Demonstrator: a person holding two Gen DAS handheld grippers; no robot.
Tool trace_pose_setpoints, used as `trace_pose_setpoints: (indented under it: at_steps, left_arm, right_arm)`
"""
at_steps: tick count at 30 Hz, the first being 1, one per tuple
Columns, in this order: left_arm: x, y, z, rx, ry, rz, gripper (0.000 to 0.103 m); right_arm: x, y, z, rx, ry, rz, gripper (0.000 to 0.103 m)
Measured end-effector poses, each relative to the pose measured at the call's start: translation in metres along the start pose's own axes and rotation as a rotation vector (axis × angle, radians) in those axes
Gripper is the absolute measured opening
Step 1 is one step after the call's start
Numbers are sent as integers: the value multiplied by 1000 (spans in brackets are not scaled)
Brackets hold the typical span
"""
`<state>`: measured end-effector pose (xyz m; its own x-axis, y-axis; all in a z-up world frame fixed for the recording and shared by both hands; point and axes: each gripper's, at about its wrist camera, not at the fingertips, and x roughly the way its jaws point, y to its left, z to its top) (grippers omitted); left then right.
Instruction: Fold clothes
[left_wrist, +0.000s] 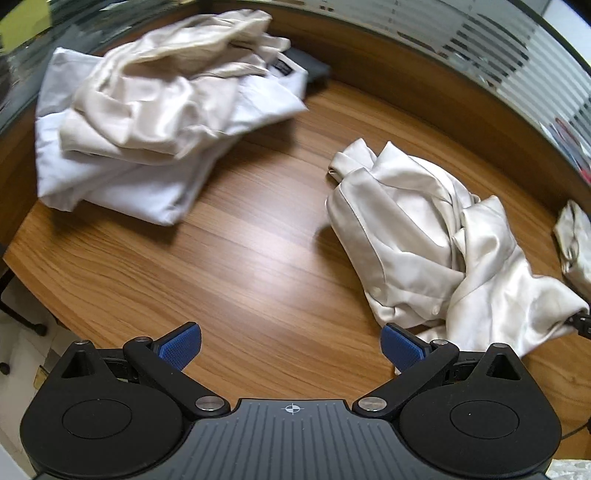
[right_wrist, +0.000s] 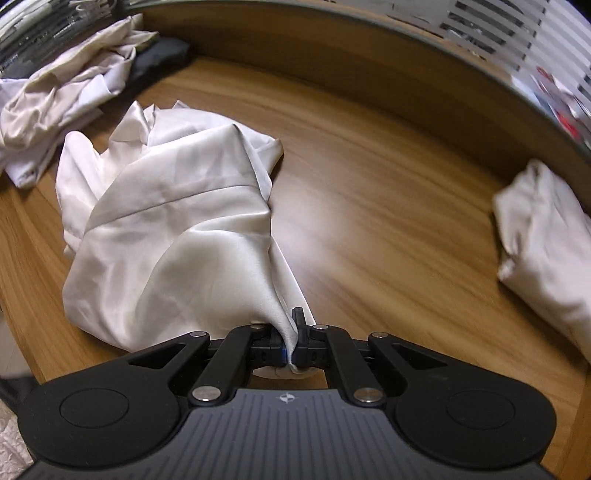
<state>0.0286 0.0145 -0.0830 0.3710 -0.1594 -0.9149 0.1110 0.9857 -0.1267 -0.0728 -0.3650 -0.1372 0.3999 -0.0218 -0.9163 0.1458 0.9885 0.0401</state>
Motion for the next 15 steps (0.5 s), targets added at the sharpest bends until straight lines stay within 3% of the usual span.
trace_pose_setpoints:
  at_steps: [4,7,9,15]
  left_arm:
    - [2,-26,-10,39,3,-6,103]
    - [3,-39,-13,53,18,-19,103]
    - [4,-46,-12,63,21,-23,103]
    - [10,-57,-8,77,27,-28,103]
  right_arm:
    - [-9,-14,-23,-11,7,30,11]
    - [-23,-12,-29,-46,-8,25,23]
    - [-33,-8,-29,-54,-23,39,39]
    - [-53,18,-11,-112,-83,123,61]
